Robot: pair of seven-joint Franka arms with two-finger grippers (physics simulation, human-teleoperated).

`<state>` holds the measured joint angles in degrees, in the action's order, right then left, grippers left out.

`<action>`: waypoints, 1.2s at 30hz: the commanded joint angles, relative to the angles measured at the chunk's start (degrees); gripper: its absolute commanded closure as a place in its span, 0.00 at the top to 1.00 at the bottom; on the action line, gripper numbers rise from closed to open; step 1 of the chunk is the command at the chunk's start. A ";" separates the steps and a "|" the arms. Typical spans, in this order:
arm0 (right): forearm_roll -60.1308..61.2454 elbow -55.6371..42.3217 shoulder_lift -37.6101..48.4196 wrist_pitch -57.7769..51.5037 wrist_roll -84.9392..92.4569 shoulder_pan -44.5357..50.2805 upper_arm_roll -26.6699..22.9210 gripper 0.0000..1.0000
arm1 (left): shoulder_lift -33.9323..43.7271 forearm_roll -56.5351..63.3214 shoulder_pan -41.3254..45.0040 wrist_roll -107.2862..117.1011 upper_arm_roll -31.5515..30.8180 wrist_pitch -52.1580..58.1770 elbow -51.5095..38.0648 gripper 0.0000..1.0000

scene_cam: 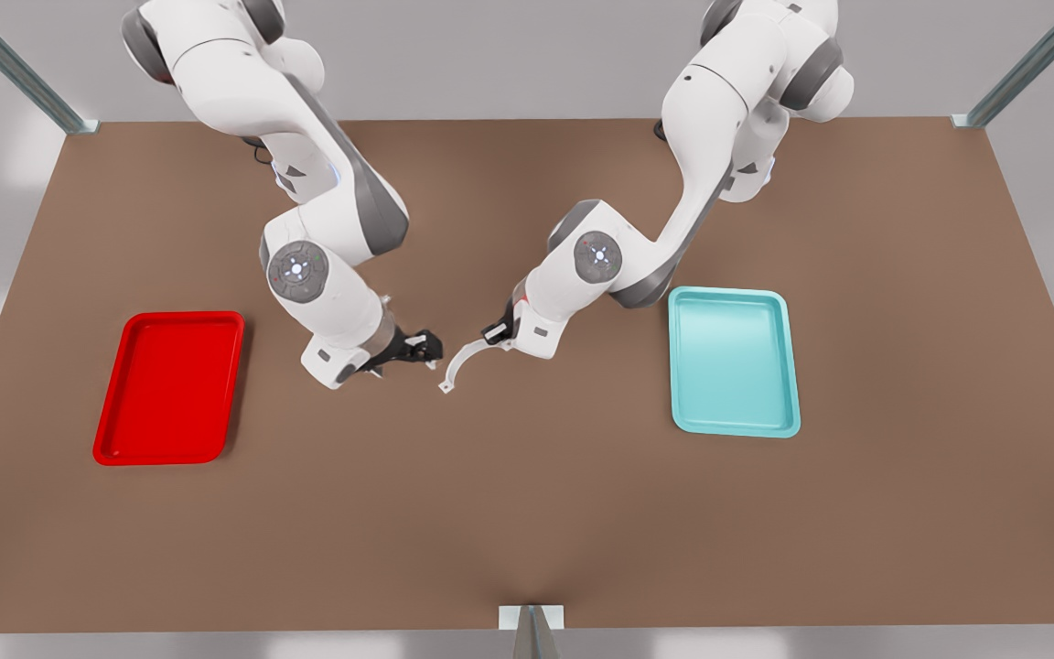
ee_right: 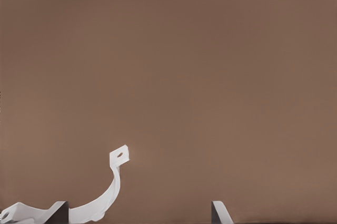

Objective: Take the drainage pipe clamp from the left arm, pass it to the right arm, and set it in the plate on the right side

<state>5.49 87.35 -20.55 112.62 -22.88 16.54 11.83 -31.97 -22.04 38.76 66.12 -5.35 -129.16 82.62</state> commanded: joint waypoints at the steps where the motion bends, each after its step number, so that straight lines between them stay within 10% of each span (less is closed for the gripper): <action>1: 2.42 1.50 0.60 6.47 -30.73 -0.01 0.73 1.00 | 0.06 -0.11 0.00 12.71 -0.01 -0.48 -0.26 0.21; 36: 0.49 14.86 -0.90 25.01 -28.71 -0.19 4.69 1.00 | 0.85 -0.11 0.27 16.05 -0.01 0.23 -2.37 0.21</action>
<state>6.63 102.13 -21.59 137.22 -48.70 16.35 16.40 -31.21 -22.10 39.00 79.85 -5.32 -129.06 80.28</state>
